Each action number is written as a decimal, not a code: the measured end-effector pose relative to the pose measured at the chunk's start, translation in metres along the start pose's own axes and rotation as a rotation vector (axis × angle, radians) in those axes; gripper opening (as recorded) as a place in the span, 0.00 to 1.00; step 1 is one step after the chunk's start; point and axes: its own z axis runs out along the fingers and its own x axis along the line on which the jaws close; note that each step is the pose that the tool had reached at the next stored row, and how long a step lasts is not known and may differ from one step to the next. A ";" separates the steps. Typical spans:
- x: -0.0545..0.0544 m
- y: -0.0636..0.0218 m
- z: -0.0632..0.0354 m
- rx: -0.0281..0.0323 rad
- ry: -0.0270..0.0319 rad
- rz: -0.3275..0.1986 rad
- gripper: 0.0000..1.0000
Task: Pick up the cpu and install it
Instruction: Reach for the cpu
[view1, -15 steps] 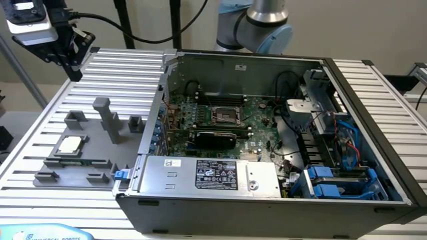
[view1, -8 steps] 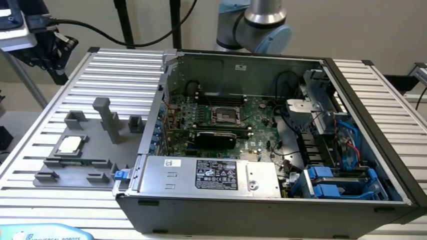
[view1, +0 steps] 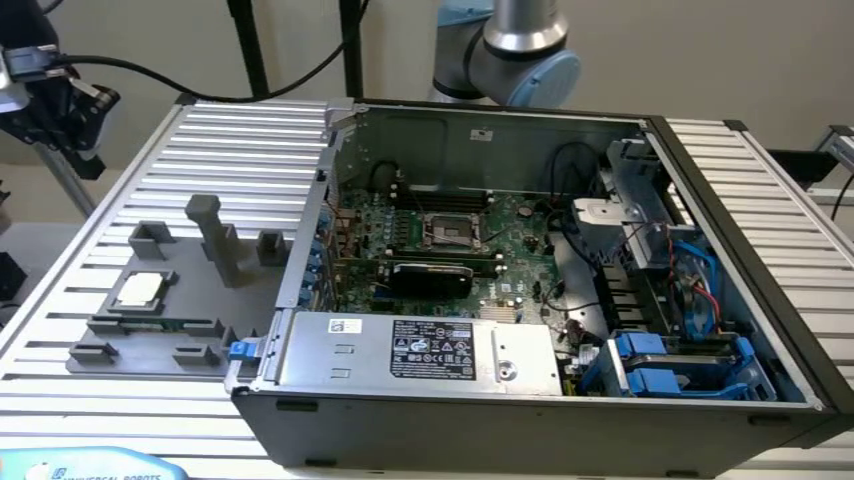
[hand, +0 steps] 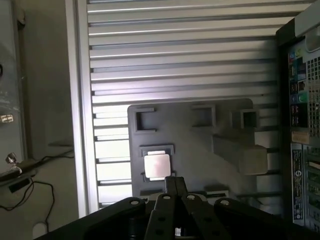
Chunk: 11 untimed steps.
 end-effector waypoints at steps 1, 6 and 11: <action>0.005 -0.0007 0.0018 0.0000 0.0000 0.000 0.11; 0.011 -0.0021 0.0033 0.0001 0.0011 0.000 0.11; 0.011 -0.0021 0.0034 0.0000 0.0011 0.000 0.11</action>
